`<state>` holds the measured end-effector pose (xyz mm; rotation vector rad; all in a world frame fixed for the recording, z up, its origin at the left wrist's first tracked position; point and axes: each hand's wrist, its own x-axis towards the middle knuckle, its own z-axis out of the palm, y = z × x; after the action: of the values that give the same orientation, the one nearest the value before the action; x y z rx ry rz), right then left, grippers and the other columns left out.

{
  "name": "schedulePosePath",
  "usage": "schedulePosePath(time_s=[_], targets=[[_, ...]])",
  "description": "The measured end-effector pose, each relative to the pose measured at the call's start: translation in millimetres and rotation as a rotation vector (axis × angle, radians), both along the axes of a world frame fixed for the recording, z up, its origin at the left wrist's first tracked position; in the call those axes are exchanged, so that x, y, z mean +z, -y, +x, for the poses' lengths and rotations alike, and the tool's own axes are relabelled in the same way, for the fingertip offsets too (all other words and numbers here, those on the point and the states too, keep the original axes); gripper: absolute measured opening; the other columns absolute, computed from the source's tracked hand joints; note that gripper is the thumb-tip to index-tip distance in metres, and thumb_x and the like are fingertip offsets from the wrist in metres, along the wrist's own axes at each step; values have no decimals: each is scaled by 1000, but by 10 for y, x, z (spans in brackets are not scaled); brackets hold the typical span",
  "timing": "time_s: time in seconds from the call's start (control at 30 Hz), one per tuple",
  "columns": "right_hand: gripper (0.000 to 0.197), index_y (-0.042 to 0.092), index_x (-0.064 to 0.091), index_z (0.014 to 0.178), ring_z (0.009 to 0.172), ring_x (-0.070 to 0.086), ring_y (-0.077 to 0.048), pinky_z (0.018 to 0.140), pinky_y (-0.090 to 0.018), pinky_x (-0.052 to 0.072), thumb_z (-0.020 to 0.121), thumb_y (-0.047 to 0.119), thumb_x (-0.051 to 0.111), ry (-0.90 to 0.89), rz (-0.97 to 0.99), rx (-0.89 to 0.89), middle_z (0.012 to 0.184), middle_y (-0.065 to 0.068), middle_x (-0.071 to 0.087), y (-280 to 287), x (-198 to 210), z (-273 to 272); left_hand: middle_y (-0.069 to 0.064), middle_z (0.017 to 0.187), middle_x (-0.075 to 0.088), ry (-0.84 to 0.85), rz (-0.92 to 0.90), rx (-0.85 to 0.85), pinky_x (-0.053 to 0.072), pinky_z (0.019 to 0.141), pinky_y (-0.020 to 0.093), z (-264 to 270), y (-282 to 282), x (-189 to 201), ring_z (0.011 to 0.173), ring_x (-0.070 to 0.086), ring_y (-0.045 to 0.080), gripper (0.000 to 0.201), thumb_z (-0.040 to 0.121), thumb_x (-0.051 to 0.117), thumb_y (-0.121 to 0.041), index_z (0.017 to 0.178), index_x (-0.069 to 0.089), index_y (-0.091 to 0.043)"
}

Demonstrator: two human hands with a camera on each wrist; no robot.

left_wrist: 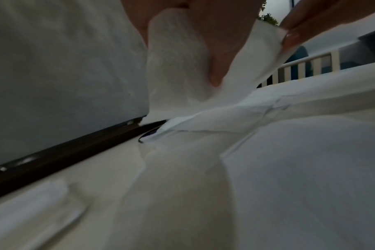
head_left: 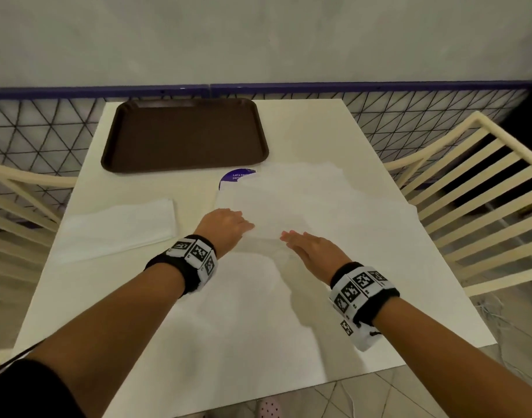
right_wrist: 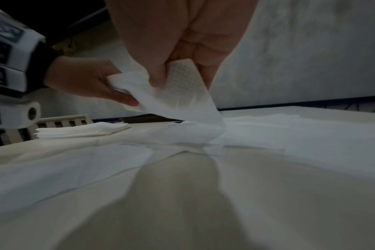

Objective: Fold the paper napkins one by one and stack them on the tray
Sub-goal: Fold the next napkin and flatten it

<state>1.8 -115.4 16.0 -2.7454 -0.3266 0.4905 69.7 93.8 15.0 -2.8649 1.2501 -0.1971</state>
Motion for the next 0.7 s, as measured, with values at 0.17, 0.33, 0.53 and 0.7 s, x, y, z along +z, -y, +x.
schedulePosePath(time_s=[0.17,0.33,0.53,0.7], targets=[[36,11,55,127,112,60,-26,97,-30,44,101,26,34,-90,158,-17,122,-9,64,-273,-117,-72,0,135,53,-499,164,318,41,96,32,-466,-418,-59,122,50,22,37,100,36,-22,134,47,-26],[33,7,58,115,81,54,-21,68,-25,38,101,25,35,-221,146,52,101,-17,66,-509,-153,-175,12,101,68,-748,-83,509,37,72,21,-836,-769,-189,85,57,18,25,95,48,-23,105,66,-9],[28,11,59,98,87,49,-17,68,-21,35,96,36,47,-279,195,-26,94,-4,57,-622,-127,-8,7,98,63,-855,-377,858,34,78,21,-903,-1077,-204,94,54,21,38,86,61,-40,104,66,-8],[33,8,61,109,102,59,-28,91,-34,46,88,33,61,-368,217,-148,109,-12,63,-661,-144,261,12,94,61,-958,-457,986,40,71,26,-759,-1137,-227,85,55,22,41,88,60,-37,110,63,-3]])
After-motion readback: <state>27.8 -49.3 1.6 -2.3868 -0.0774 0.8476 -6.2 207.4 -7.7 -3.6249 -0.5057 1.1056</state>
